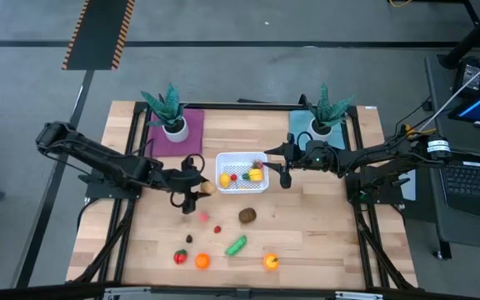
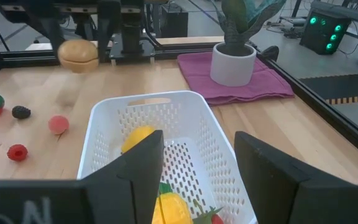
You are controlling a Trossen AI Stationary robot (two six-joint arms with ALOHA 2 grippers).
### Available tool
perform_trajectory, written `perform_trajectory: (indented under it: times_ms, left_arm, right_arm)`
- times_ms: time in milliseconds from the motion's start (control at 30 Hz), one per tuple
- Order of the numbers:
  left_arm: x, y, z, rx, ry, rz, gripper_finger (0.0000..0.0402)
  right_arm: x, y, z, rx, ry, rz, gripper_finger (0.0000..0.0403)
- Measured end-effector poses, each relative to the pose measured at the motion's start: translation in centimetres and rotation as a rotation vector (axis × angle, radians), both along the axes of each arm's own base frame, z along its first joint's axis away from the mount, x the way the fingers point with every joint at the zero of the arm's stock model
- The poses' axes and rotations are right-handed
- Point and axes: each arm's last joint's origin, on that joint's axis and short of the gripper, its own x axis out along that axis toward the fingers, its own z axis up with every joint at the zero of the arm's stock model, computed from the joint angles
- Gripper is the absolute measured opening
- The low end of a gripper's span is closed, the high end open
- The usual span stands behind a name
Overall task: Pick and placing Produce into tupperware
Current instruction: Put the brown potato into the white bin
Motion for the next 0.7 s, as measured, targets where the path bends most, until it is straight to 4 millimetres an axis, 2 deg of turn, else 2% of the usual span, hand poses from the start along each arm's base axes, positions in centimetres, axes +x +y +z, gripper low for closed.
perform_trajectory:
  times_ms: [300,533,700]
  left_arm:
    - [0.0,-0.4,-1.2,0.040,-0.168,-0.051,0.0199]
    - [-0.2,-0.3,-1.7,0.094,-0.294,-0.068,0.0199]
    - [-0.7,0.0,-2.7,0.105,-0.340,-0.049,0.0199]
  right_arm:
    - [0.0,0.0,0.0,0.002,-0.001,0.008,0.0200]
    - [0.1,0.5,0.1,0.038,-0.015,0.174,0.0200]
    - [0.1,1.0,0.3,0.030,-0.032,0.205,0.0200]
